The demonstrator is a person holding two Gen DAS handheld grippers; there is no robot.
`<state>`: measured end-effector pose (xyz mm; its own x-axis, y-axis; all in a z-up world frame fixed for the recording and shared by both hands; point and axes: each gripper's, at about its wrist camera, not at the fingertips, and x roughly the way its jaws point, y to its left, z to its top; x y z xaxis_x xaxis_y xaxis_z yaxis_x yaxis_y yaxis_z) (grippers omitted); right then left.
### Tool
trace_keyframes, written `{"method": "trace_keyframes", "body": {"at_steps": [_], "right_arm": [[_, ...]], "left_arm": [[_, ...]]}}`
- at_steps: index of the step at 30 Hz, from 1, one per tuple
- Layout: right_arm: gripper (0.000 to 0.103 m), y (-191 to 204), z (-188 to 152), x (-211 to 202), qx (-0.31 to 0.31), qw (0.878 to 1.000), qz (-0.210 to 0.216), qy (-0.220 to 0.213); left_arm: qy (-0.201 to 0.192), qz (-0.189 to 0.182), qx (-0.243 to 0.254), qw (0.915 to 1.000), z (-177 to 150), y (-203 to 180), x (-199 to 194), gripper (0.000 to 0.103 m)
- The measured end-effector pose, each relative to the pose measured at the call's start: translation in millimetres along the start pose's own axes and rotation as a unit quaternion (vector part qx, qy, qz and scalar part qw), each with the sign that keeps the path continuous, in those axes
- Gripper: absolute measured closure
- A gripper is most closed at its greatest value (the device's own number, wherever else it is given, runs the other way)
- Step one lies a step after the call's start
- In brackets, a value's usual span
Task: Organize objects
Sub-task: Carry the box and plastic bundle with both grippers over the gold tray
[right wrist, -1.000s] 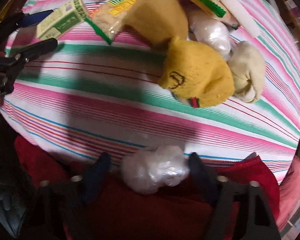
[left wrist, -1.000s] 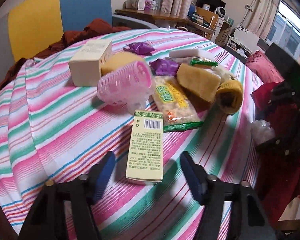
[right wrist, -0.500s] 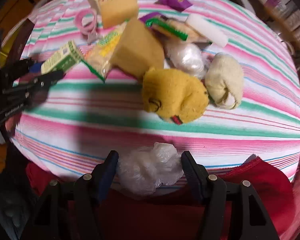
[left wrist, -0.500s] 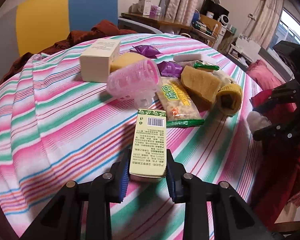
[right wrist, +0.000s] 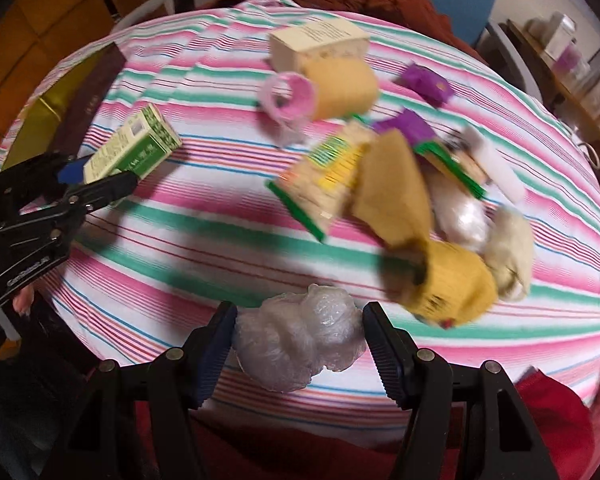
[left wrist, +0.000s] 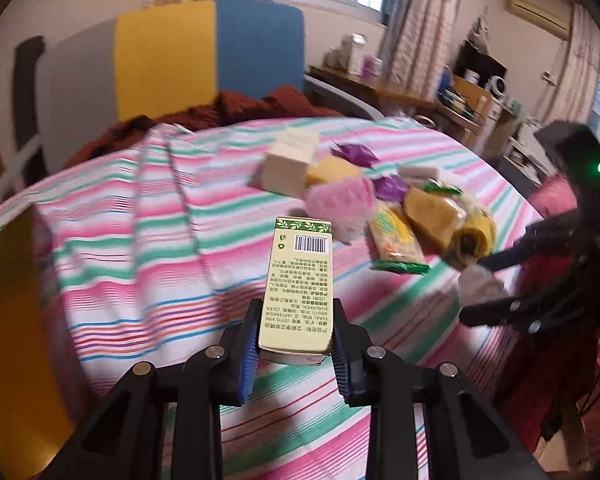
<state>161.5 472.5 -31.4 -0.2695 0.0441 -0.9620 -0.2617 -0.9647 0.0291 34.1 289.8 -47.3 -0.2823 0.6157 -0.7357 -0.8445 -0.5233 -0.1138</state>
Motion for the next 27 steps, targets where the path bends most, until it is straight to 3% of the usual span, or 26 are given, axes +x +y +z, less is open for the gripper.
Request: {"method": "trace_keyframes", "body": {"at_steps": [13,21,27], "right_arm": [[0.038,54,40,7,-0.008,0.995,0.068,-0.077],[0.037,110,69,3,-0.033,0.985,0.116,-0.123],[0.036,141,86,4,-0.050,0.981,0.132,-0.135]], "left_arm": [[-0.043,0.058,-0.086,0.9936,-7,46,-55,0.072],[-0.058,0.107,-0.136,0.9833,-23,88,-82,0.072],[-0.071,0.143,-0.170,0.9724,-35,122,-104,0.072]]}}
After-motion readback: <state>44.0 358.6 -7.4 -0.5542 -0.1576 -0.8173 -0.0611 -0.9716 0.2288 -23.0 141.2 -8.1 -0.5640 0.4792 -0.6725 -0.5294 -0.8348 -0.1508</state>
